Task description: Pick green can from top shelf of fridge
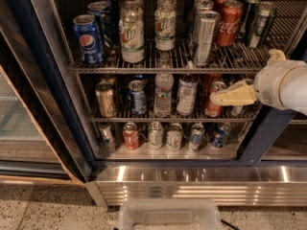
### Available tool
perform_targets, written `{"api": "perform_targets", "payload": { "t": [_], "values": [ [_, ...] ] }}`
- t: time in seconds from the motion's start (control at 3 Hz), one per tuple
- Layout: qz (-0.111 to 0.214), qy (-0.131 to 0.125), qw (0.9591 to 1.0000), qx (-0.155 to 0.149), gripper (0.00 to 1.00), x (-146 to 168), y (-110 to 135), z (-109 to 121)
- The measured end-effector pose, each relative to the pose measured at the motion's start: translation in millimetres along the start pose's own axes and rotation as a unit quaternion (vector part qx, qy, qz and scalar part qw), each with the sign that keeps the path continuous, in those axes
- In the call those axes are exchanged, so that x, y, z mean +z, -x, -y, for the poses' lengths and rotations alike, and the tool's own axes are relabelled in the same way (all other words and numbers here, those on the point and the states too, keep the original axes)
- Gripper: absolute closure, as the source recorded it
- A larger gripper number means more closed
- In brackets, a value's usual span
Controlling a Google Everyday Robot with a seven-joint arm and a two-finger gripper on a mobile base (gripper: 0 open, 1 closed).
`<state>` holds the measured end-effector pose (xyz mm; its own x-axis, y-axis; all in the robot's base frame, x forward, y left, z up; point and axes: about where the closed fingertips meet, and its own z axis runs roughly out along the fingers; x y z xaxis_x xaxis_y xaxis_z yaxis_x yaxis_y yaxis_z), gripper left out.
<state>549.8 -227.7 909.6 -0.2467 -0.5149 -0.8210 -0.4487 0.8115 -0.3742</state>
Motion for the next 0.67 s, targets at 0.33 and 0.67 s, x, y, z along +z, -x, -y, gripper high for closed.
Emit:
{"api": "perform_targets", "payload": {
  "t": [0.33, 0.67],
  "values": [
    [0.009, 0.003, 0.9995, 0.029, 0.0, 6, -1, 7],
    [0.027, 0.002, 0.9974, 0.066, 0.03, 9, -2, 18]
  ]
}}
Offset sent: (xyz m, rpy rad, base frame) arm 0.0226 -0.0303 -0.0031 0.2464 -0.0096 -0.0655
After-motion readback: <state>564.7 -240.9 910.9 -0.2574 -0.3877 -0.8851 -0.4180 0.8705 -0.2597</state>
